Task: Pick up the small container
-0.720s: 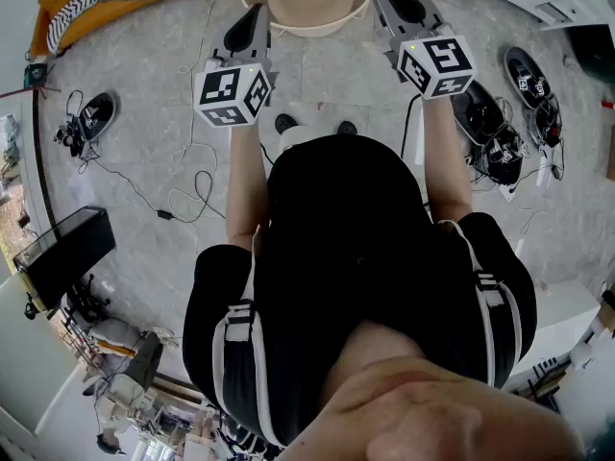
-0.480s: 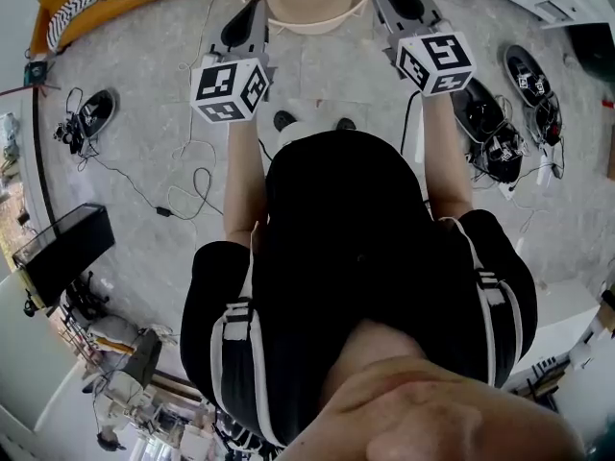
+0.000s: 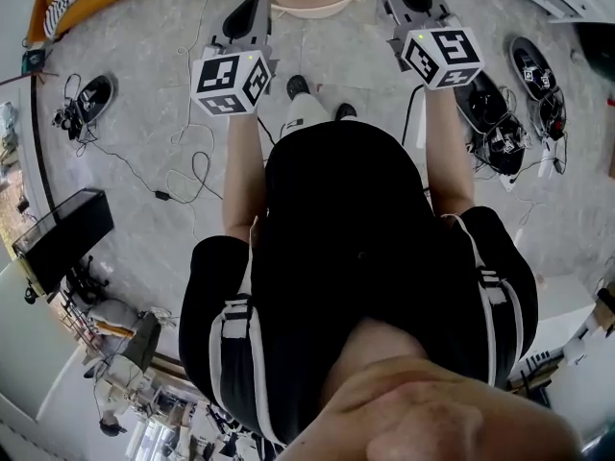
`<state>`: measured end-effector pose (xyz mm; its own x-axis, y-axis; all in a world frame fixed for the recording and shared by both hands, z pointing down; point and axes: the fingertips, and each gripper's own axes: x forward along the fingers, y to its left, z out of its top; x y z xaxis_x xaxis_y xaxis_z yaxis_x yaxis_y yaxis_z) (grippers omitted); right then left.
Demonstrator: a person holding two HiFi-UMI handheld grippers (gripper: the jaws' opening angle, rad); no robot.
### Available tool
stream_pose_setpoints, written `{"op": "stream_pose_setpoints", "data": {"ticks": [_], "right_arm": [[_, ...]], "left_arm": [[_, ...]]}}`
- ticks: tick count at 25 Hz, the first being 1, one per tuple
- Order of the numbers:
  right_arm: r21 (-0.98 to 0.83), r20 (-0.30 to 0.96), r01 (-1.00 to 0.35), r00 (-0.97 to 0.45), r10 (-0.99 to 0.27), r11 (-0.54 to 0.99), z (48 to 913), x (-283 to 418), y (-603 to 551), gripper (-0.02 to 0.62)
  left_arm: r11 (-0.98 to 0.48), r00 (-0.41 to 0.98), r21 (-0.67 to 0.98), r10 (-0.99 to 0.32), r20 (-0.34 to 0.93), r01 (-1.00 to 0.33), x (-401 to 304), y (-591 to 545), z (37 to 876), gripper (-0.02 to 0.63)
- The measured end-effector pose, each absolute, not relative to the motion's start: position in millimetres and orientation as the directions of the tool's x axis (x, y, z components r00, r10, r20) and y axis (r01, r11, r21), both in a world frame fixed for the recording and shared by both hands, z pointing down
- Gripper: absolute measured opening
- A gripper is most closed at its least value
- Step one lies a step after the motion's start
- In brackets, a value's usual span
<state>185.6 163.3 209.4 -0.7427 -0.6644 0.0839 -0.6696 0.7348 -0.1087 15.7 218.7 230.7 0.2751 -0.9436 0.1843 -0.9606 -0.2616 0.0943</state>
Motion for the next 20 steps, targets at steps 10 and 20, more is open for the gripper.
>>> {"op": "stream_pose_setpoints", "data": {"ticks": [10,20], "right_arm": [[-0.112,0.133,-0.698,-0.716,-0.686,0.707,234,173,113,0.003],[-0.095,0.187,-0.703,-0.708,-0.681,0.704,239,113,-3,0.003]], "left_arm": [[-0.256,0.286,0.156,-0.934,0.214,-0.954,-10,157,267,0.018],[-0.276,0.316,0.190,-0.919,0.234,-0.942,-59,29,290,0.018]]}}
